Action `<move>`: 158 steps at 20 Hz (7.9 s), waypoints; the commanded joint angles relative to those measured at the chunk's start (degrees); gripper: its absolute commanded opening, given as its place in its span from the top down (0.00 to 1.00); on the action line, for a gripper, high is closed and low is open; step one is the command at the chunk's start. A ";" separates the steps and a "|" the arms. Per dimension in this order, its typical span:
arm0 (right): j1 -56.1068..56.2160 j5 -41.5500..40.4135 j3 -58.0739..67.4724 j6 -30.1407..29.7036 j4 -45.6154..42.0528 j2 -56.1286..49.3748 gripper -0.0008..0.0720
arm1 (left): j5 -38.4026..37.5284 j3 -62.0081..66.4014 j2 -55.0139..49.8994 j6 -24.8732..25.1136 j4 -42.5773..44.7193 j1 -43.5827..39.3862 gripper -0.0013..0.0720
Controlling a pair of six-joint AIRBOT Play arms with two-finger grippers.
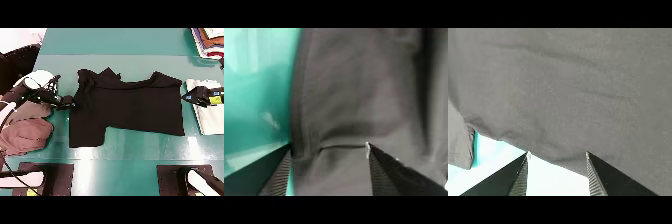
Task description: Fold the shirts.
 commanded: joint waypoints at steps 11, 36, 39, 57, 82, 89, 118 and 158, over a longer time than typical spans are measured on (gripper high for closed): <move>-17.27 4.59 -10.14 2.29 -15.19 2.91 0.42 | -6.71 4.31 11.39 -0.92 0.96 0.07 0.94; 0.26 -6.62 -9.49 1.38 -9.01 2.78 0.97 | -10.16 11.19 27.06 -3.74 2.93 0.07 0.95; 0.24 -7.17 7.15 1.42 -9.09 10.82 0.97 | -10.05 24.55 33.68 -6.27 2.80 0.07 0.95; -11.45 11.08 46.23 6.36 -10.78 1.64 0.97 | -12.11 48.41 28.26 -13.92 3.93 0.07 0.95; 8.79 -0.66 37.92 7.02 -27.04 -37.66 0.97 | -5.86 36.98 -12.55 -2.97 5.42 1.20 0.94; 10.01 -8.87 19.89 9.55 -23.10 -31.98 0.94 | -0.90 24.20 -12.55 -3.06 5.44 1.22 0.82; 3.41 -4.13 -1.97 6.29 -15.04 4.11 0.51 | -2.60 -30.25 25.00 -4.92 -5.14 5.79 0.94; -4.07 2.51 -7.17 4.35 -24.50 4.87 0.97 | -6.12 -7.85 32.28 -15.67 12.41 -7.13 0.95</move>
